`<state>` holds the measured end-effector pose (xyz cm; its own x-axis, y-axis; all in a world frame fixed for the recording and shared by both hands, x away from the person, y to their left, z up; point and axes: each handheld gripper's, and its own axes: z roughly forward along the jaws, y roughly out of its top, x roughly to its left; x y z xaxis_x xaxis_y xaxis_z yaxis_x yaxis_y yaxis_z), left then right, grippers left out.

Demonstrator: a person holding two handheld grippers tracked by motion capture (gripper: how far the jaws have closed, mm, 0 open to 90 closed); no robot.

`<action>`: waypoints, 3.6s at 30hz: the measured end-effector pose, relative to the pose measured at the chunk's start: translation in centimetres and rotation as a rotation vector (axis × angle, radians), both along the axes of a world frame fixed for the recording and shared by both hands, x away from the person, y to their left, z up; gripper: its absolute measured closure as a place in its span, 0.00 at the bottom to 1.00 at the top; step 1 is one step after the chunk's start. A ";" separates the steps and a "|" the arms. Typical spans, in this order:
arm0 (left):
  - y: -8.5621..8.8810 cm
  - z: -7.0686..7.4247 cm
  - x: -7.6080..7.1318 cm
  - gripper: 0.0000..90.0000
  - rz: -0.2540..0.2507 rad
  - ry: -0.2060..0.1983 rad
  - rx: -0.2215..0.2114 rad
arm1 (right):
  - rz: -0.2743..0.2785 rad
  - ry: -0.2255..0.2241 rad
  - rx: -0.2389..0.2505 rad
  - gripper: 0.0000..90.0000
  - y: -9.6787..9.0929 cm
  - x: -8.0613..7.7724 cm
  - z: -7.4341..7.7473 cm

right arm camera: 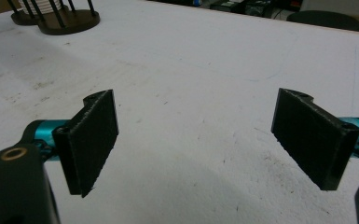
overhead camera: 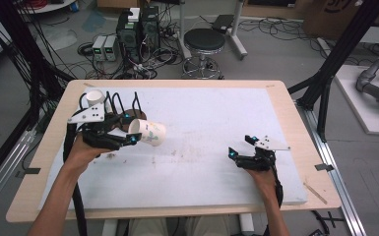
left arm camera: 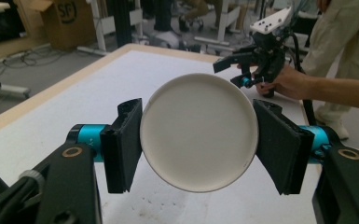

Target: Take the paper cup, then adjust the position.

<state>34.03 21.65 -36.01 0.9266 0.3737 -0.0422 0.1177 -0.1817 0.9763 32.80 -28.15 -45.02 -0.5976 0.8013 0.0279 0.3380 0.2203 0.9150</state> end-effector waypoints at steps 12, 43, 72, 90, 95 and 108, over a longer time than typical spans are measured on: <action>0.8 -2.7 -0.5 0.40 0.028 -0.007 -0.029 | 0.002 -0.002 -0.005 0.17 0.0 0.0 0.0; 0.7 -3.3 -0.6 0.40 -0.002 -0.002 -0.080 | 0.072 -0.016 0.030 0.17 -0.3 -0.2 1.1; -4.2 -2.7 -1.9 0.40 -0.212 0.006 -0.121 | 0.647 -0.045 0.060 0.17 5.3 0.0 9.5; -7.9 -2.8 -2.4 0.40 -0.305 0.008 -0.091 | 0.835 0.015 0.003 0.17 11.4 0.5 9.6; -8.2 -2.6 -2.5 0.40 -0.311 0.001 -0.090 | 0.865 0.033 0.003 0.17 12.2 0.4 9.4; -8.2 -0.6 -2.6 0.40 -0.318 -0.038 -0.094 | 0.918 0.070 -0.033 0.17 14.1 0.2 8.3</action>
